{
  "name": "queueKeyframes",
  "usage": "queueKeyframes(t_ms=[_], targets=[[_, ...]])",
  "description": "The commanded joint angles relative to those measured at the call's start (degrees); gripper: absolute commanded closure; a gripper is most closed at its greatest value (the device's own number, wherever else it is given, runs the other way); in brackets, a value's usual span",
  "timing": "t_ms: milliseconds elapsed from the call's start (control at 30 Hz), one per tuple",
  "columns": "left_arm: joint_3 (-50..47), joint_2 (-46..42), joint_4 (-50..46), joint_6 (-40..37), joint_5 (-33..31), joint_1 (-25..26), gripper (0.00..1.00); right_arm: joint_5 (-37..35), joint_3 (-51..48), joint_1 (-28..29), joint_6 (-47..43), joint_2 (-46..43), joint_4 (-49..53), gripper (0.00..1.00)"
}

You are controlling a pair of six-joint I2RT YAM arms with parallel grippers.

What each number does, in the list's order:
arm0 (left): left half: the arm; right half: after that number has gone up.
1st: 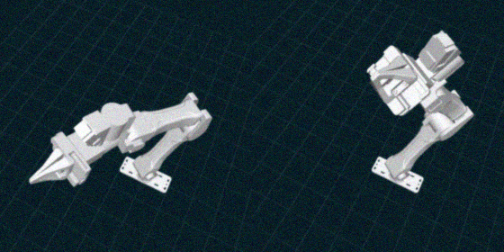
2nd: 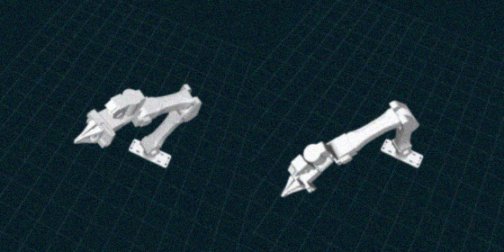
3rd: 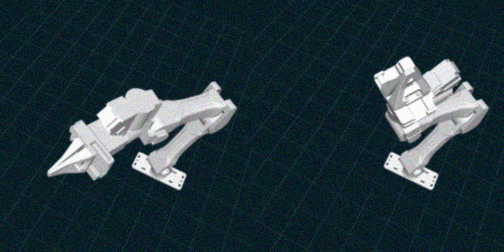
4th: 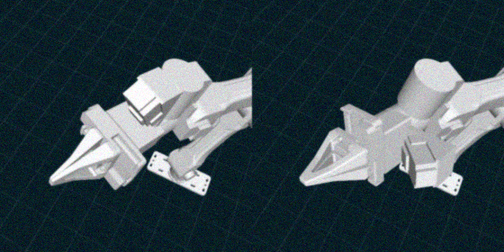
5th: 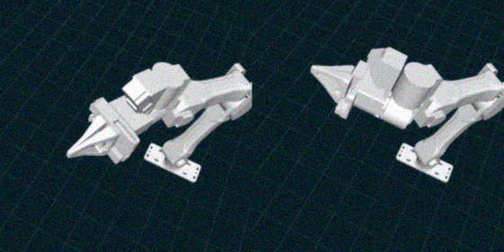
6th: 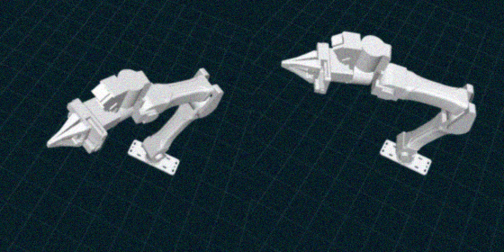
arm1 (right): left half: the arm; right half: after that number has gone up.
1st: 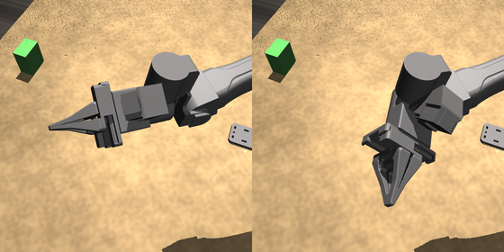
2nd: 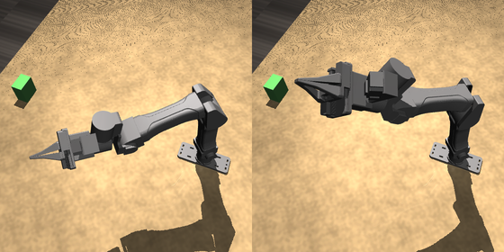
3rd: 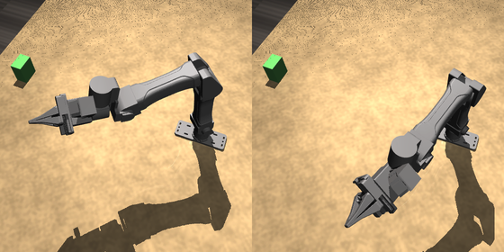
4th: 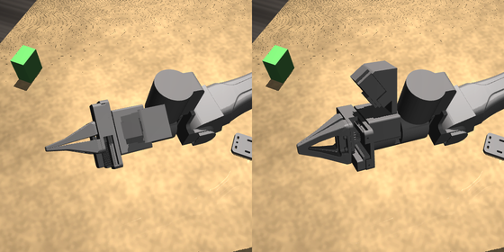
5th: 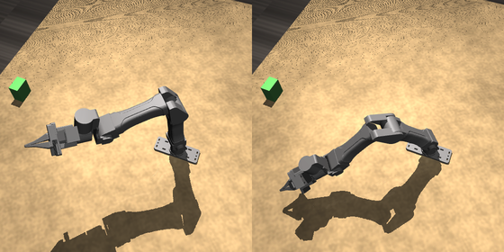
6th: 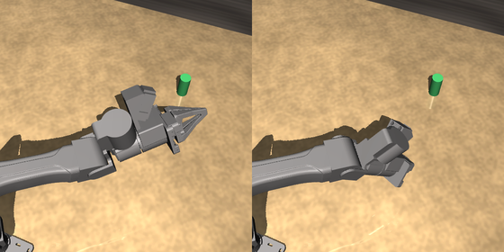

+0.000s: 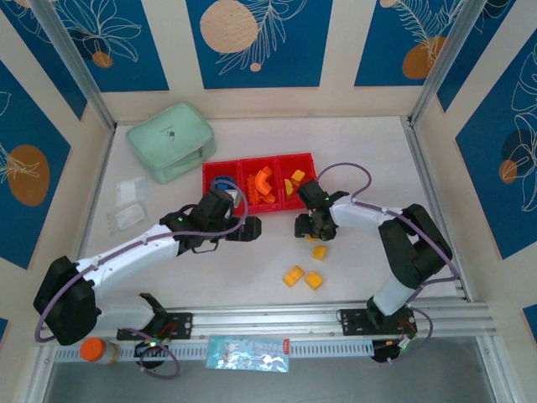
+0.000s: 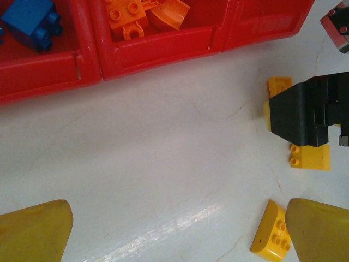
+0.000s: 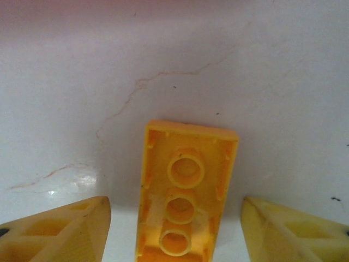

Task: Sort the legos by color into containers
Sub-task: Pick up the lego from the center of the table.

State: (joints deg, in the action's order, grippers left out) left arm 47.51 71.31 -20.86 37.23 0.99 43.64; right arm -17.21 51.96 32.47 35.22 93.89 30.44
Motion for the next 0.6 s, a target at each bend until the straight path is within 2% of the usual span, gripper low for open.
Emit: queueKeyframes(t_ms=[0,333,433,567], targets=[[-0.6,-0.7,0.5,0.4,-1.0,0.5,0.01,0.2,1.0,0.5,0.3,1.6,-0.8,0.4],[0.7,-0.2,-0.4,-0.5,-1.3,0.4,0.01,0.8,1.4,1.1,-1.2,0.6,-0.4,0.66],[1.3,-0.1,-0.5,-0.7,-1.3,0.5,0.01,0.8,2.2,1.2,-1.8,-0.8,0.5,0.71],[2.4,-0.1,-1.0,-1.3,-1.6,0.5,0.01,1.0,4.4,1.4,-3.5,-3.5,2.4,0.72]])
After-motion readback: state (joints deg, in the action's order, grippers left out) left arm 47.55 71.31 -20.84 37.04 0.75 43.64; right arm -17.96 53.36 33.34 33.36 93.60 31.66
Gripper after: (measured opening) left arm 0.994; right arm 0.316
